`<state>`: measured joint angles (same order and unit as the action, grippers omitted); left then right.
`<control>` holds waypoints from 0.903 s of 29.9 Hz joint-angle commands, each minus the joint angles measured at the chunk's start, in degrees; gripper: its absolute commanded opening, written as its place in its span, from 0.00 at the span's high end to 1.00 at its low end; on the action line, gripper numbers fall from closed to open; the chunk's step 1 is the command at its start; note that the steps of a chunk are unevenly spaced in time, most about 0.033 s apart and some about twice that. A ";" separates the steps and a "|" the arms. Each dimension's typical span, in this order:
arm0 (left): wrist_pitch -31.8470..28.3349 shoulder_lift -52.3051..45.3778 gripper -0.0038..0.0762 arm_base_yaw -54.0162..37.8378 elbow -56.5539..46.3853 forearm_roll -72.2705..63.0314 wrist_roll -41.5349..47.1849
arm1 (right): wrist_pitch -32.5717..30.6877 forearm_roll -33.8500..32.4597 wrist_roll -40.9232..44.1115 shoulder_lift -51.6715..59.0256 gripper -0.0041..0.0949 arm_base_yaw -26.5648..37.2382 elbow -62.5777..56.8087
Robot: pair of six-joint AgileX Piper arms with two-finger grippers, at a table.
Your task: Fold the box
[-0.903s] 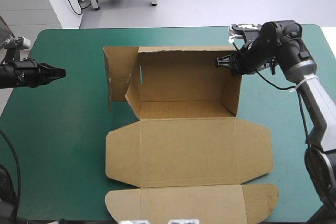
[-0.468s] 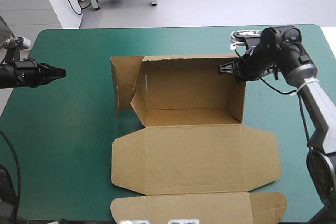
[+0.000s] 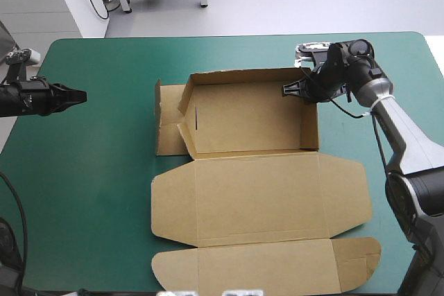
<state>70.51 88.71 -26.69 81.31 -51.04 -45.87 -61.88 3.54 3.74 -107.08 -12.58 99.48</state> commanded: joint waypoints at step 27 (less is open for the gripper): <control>0.95 -2.34 0.96 -0.19 1.28 -4.03 2.73 | -9.53 4.46 4.95 0.00 0.21 1.96 10.73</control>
<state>70.46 88.71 -26.69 81.31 -51.07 -43.78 -70.99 6.02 8.69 -110.74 -11.00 111.10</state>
